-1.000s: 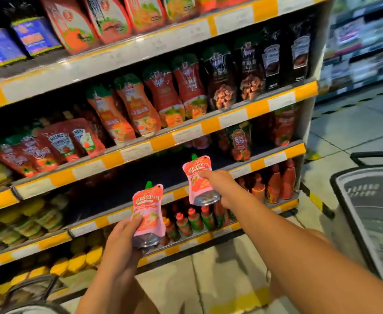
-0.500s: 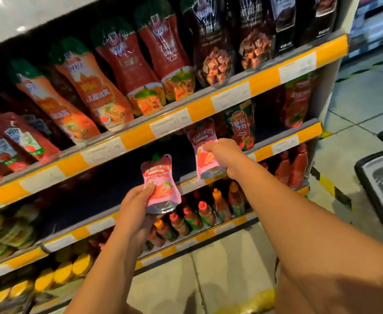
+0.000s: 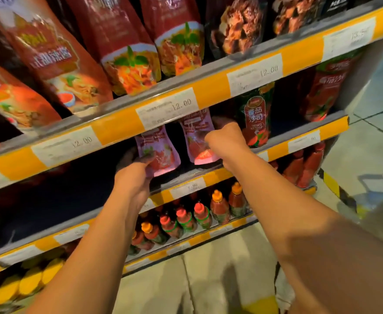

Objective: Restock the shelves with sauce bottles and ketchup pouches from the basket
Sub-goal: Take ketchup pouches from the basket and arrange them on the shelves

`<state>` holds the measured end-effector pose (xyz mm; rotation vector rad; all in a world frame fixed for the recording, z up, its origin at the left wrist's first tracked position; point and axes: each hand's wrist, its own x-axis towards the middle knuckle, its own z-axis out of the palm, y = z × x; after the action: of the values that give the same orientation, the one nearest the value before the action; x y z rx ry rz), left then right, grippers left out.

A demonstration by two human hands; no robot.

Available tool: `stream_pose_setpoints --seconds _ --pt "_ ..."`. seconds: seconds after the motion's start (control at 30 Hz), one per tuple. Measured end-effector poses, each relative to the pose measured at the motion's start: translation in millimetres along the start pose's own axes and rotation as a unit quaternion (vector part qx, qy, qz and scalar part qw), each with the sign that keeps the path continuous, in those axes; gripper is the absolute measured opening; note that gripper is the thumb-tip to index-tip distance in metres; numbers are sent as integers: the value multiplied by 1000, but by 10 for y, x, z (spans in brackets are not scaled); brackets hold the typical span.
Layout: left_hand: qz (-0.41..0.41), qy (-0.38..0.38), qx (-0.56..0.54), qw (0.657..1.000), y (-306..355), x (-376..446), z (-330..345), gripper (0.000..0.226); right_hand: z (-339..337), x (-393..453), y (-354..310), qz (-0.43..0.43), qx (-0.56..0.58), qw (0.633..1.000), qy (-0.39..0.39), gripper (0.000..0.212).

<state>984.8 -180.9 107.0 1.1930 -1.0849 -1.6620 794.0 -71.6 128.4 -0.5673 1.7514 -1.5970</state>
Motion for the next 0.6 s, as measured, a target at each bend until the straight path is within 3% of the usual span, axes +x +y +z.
stream_pose_setpoints --seconds 0.17,0.33,0.5,0.6 --pt "44 -40 32 998 -125 166 43 50 232 213 172 -36 -40 998 45 47" --pt "73 -49 95 992 -177 196 46 73 217 310 249 -77 -55 994 55 37" --pt "110 -68 180 975 -155 232 37 57 111 283 257 -111 -122 984 66 52" --pt "133 -71 251 956 -160 217 -5 47 82 216 283 -108 -218 966 88 49"
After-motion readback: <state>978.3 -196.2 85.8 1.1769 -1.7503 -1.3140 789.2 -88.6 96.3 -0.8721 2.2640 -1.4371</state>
